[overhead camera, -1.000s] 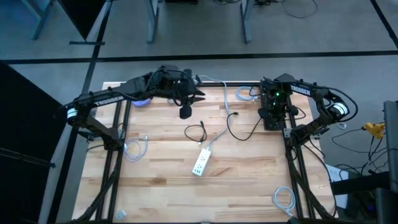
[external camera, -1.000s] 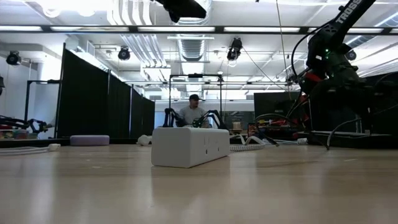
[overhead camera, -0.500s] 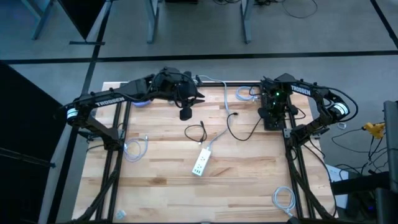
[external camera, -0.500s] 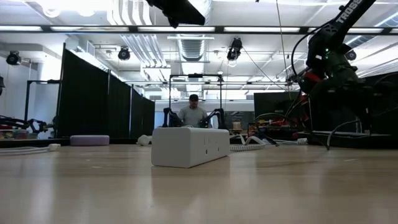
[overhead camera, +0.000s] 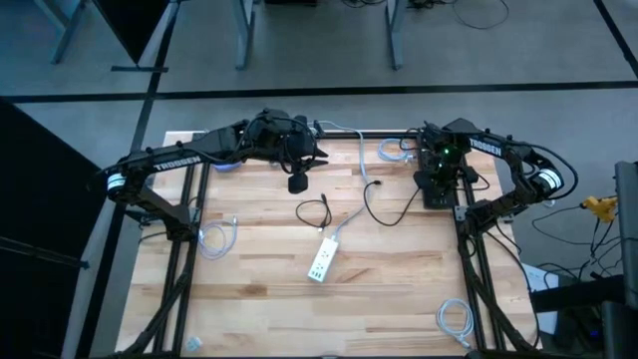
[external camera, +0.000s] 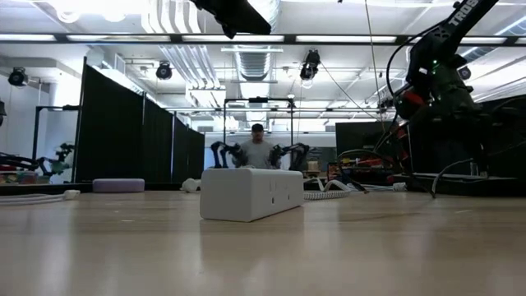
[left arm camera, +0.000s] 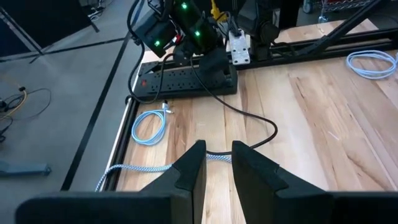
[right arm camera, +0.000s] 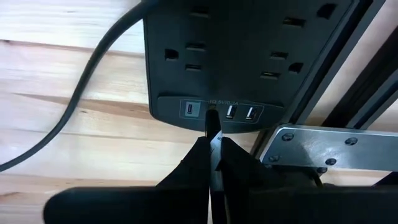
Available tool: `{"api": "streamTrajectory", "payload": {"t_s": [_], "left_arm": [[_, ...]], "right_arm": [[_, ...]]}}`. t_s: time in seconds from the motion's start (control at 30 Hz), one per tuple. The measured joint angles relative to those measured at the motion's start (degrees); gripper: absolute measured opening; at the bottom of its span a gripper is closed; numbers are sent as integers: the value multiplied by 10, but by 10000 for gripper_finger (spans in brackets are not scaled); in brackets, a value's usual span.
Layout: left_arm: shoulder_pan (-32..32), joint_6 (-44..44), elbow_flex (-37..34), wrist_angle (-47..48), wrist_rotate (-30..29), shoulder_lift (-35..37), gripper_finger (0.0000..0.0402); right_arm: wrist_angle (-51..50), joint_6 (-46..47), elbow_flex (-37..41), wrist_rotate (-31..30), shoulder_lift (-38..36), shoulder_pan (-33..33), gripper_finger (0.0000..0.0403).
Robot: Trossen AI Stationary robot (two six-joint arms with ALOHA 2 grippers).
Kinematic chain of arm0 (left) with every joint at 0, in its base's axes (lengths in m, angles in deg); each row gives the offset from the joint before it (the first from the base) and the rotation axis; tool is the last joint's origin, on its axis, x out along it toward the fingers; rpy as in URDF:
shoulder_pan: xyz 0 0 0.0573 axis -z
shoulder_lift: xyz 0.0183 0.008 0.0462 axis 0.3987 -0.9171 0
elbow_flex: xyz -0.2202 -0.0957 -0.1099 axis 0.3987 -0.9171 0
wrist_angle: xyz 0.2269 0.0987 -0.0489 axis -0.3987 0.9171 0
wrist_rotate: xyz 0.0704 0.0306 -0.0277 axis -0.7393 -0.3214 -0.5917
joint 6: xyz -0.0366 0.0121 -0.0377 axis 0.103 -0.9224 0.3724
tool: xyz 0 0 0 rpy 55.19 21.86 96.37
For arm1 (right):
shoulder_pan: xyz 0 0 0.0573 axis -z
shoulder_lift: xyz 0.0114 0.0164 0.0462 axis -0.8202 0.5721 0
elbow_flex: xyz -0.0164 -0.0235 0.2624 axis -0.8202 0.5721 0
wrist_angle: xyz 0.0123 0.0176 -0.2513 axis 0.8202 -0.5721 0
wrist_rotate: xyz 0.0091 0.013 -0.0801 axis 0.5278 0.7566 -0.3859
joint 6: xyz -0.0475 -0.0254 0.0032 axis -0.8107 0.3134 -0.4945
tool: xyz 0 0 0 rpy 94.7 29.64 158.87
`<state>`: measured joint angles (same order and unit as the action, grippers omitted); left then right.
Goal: Insert USB
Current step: Insert the right black charger cable into the black outlet extension
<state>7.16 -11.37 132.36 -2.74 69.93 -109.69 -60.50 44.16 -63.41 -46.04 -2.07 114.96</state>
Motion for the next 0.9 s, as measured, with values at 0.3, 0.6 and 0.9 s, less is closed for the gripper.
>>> {"api": "streamTrajectory", "payload": {"t_s": [0.3,0.6,0.9], "left_arm": [[0,2,0,5,0,0,64],[0,-13,0,4,-29,0,64],[0,-32,0,18,-76,12,64]], "right_arm": [[8,13,33,4,-2,-16,0],[15,36,42,7,-3,-29,0],[18,45,43,-2,-8,-55,0]]}}
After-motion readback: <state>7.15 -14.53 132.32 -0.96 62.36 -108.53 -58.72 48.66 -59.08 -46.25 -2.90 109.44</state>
